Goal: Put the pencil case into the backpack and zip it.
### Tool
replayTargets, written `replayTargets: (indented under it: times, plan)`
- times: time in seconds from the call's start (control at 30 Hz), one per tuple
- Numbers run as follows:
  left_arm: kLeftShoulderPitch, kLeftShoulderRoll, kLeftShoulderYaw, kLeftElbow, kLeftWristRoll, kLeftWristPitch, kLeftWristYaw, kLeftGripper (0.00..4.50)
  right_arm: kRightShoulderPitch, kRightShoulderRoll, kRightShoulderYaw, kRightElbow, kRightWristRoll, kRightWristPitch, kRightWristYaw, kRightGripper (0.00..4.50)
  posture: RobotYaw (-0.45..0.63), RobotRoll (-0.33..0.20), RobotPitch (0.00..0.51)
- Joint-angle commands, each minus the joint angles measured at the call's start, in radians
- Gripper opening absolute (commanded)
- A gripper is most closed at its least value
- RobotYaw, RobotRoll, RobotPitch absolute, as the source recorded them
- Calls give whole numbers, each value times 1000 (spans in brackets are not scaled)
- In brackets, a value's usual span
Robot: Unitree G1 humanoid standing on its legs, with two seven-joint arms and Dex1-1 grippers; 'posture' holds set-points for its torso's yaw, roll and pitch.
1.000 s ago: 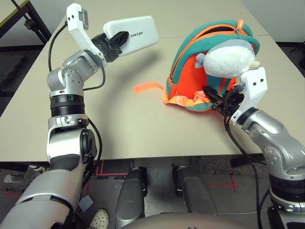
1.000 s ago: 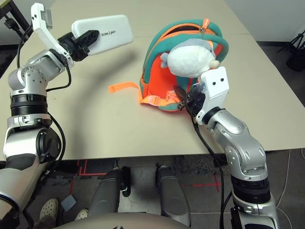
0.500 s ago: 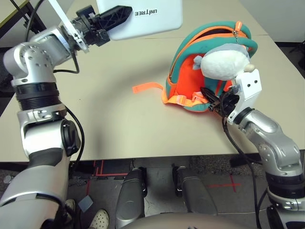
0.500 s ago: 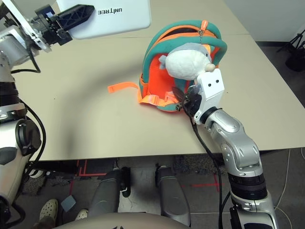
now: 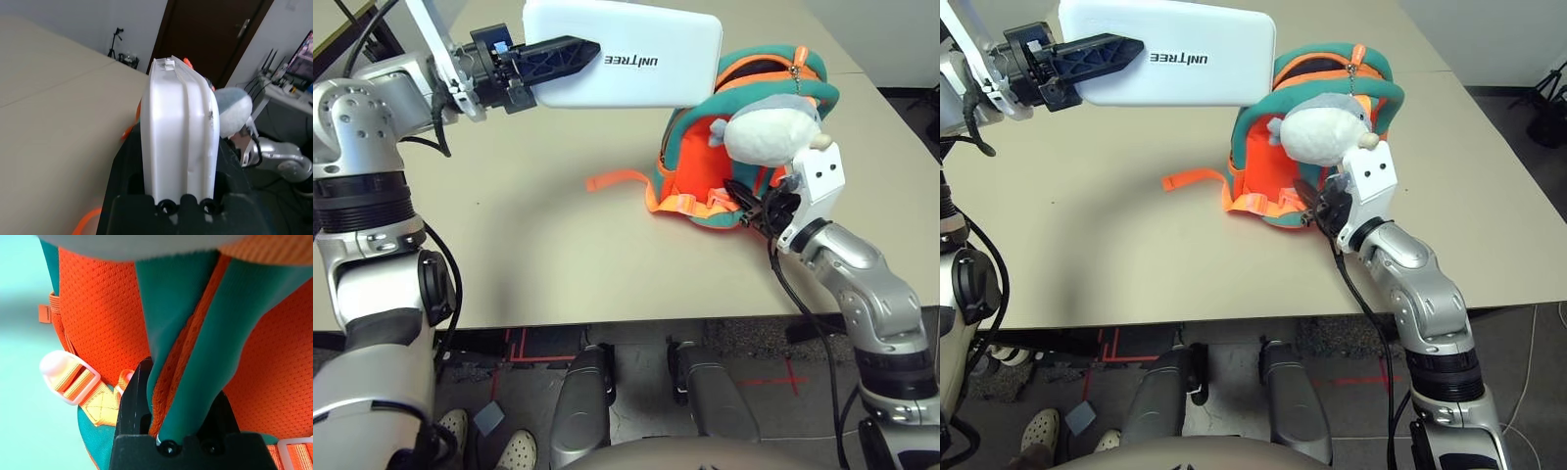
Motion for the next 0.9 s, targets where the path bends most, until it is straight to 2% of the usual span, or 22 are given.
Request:
replayTargets:
  times: [0.03,0.23,0.47,0.73,0.9]
  plan:
    - [6,6,-81,-11,55,-42,-35,1233,13,3,26,42,-19,29,3,662,-117,0,179]
    - [-6,-36,-196,-14,129,-130,-90,1223,0,16,29,48,-22,26,-3,662,-122,0,177]
    - [-87,-81,-320,110,274,-286,-178,1222,-11,31,30,54,-31,25,-2,662,-125,0,175]
    - [-218,-204,-426,356,467,-506,-235,1221,-15,44,35,51,-38,23,-3,662,-134,0,167]
    - [-281,-316,-434,505,521,-579,-270,1221,-14,45,40,49,-39,19,-5,662,-144,0,169]
